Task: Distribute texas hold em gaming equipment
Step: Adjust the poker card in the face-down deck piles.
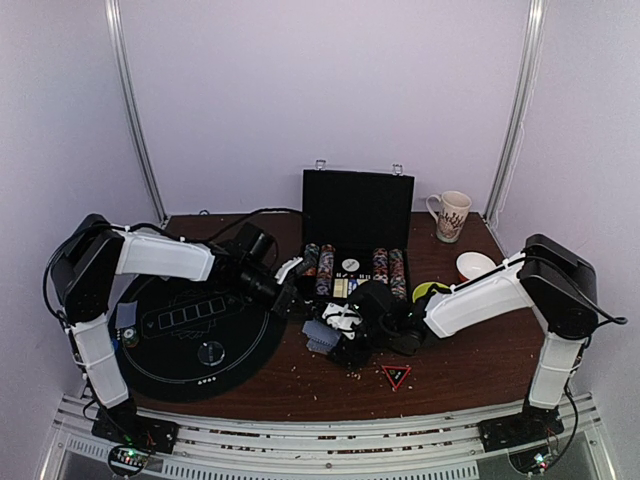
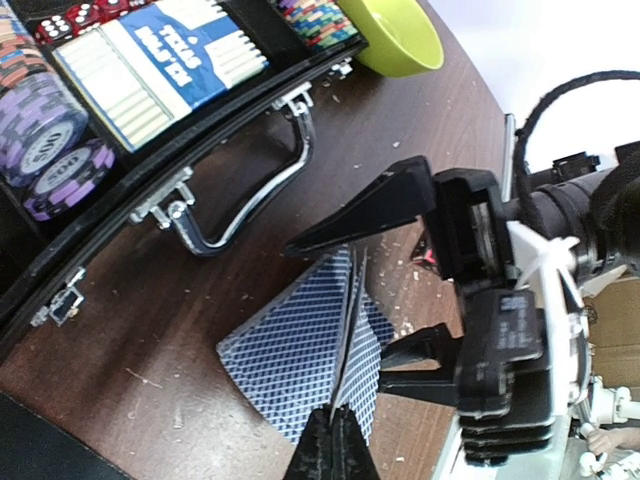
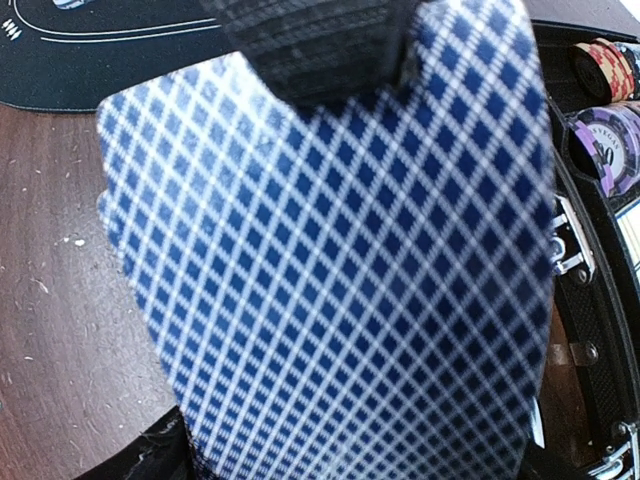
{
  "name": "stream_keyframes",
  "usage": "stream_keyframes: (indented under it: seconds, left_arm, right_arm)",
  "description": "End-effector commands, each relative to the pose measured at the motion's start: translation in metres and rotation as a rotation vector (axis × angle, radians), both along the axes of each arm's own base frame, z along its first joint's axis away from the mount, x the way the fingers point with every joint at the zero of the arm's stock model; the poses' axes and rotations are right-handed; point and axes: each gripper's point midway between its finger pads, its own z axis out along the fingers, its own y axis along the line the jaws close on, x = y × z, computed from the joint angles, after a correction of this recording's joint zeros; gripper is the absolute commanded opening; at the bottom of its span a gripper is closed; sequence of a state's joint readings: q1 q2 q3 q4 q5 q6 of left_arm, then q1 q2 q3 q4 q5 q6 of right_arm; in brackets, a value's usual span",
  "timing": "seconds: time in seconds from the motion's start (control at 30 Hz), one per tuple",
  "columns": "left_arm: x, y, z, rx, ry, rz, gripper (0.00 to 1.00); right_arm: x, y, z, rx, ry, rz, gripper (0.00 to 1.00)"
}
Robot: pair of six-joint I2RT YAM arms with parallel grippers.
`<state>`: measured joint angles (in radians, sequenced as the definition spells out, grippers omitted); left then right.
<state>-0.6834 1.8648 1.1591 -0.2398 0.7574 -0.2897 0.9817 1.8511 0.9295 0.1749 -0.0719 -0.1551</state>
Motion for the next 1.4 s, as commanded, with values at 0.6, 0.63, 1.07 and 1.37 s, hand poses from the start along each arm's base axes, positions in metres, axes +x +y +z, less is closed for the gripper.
stream_keyframes:
  seconds: [0.6, 0.63, 1.07, 1.37]
  left_arm:
    - [0.009, 0.018, -0.049, 0.021, 0.016, 0.06, 0.0]
    - [0.012, 0.021, -0.048, 0.014, 0.018, 0.071, 0.0]
    - [0.002, 0.019, -0.044, -0.085, 0.075, 0.04, 0.19]
    - [0.002, 0.018, -0.055, -0.078, 0.114, 0.05, 0.25]
  right_arm:
    - [-0.016, -0.025, -0.019, -0.121, 0.036, 0.043, 0.88]
    - [-0.016, -0.025, -0.02, -0.121, 0.038, 0.044, 0.88]
    - [-0.016, -0.027, -0.021, -0.129, 0.037, 0.038, 0.88]
    - [-0.016, -0.028, -0.019, -0.13, 0.034, 0.037, 0.88]
